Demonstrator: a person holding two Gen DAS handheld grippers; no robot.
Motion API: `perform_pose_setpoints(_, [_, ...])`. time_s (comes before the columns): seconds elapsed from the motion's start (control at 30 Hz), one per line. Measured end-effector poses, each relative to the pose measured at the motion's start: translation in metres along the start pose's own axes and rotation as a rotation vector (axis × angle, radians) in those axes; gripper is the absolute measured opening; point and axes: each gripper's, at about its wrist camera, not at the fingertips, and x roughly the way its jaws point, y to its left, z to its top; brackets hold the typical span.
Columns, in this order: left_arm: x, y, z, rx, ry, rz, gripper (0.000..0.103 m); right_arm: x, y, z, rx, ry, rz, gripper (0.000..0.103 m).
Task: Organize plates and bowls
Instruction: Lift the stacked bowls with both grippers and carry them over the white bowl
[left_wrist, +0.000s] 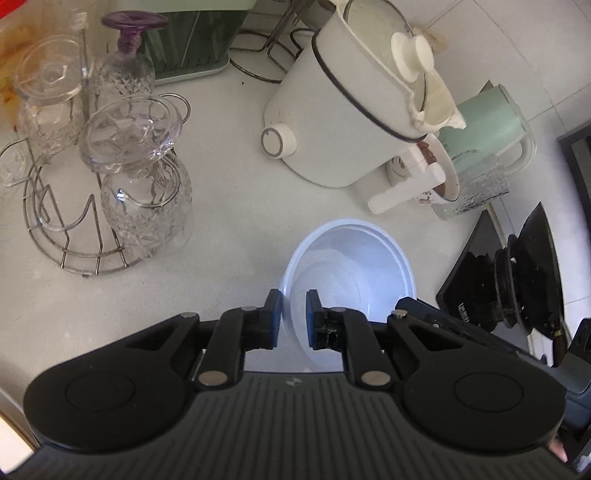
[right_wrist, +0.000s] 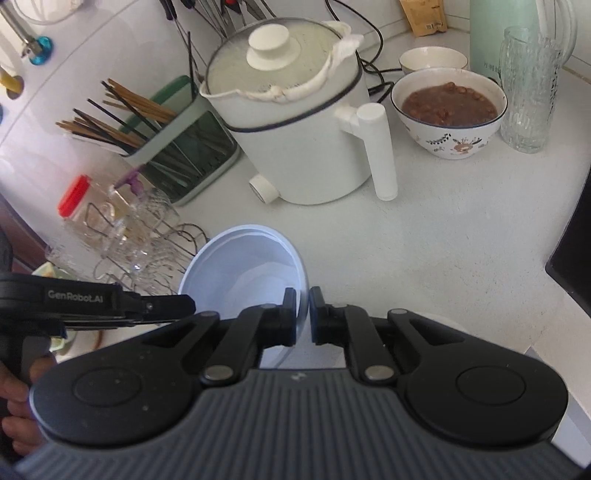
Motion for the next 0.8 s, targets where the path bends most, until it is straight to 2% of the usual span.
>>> perform_pose_setpoints(0.5, [-0.046,-0.004,-0.034,0.005,-0.057,-0.015,0.016,-0.037,0.018,-0.012,-0.036,-0.057,0.042,0.010])
perform_pose_setpoints(0.8, [-0.068,0.014,-0.053,-0.043,-0.095,-0.015,0.016,-0.039,0.033,-0.024,-0.057,-0.035,0.065,0.010])
